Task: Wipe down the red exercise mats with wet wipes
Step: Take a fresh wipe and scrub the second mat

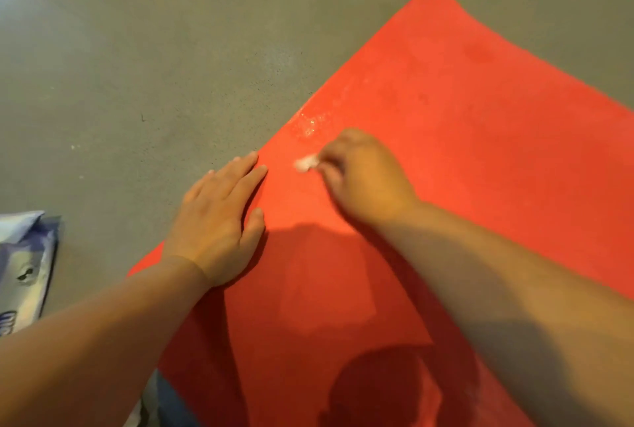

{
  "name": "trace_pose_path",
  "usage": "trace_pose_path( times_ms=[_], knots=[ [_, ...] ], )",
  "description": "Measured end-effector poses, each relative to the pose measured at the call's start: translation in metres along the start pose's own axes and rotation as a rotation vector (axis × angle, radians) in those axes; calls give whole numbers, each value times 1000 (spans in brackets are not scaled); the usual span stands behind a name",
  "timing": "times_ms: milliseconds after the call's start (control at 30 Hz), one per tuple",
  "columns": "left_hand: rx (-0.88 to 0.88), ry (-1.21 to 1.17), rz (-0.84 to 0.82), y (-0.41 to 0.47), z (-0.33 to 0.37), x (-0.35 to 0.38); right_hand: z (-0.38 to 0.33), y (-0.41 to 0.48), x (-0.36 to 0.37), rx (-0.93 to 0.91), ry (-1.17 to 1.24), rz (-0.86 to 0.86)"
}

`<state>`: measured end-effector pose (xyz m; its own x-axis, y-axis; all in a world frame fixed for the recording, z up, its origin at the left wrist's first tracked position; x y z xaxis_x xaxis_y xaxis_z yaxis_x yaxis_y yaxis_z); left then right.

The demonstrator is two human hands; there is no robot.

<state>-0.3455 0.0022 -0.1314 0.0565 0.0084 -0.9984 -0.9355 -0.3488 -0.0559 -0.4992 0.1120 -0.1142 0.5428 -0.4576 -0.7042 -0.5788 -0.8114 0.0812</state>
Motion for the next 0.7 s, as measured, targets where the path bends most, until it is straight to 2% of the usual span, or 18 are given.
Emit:
trace_pose_path(
  times_ms=[100, 133, 200, 300, 367, 400, 500, 567, 633, 700],
  knots=[
    [13, 19, -12, 0, 0, 1, 53, 39, -47, 312, -72, 293],
    [12, 13, -19, 1, 0, 1, 56, 44, -49, 351, -87, 342],
    [11, -7, -27, 3, 1, 0, 34, 41, -22, 288, -59, 246],
    [9, -10, -31, 2, 2, -2, -28, 5, 29, -46, 62, -83],
    [9, -8, -21, 2, 2, -2, -25, 14, 27, -123, 27, -191],
    [9, -5, -18, 1, 1, -1, -11, 32, 16, -81, -10, -142],
    [4, 12, -12, 1, 0, 0, 39, 77, -29, 212, -133, 213],
    [10, 17, -29, 2, 1, 1, 37, 74, -25, 303, -117, 325],
    [5, 11, -35, 2, 0, 1, 6, 58, 9, 239, -46, 214],
    [10, 3, -39, 3, 1, 1, -33, 31, 32, 64, 37, 52]
  ],
)
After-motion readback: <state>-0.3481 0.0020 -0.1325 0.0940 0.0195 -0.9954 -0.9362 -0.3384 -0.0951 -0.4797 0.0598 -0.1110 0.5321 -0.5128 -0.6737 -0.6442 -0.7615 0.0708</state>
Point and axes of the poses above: each hand's wrist, its own y-axis towards the middle knuckle, its own x-axis out of the palm, z = x × y, the point moved 6 cm from there along y, towards the middle knuckle, and after that the axes turned 15 degrees about y, right-handed, at the moved point
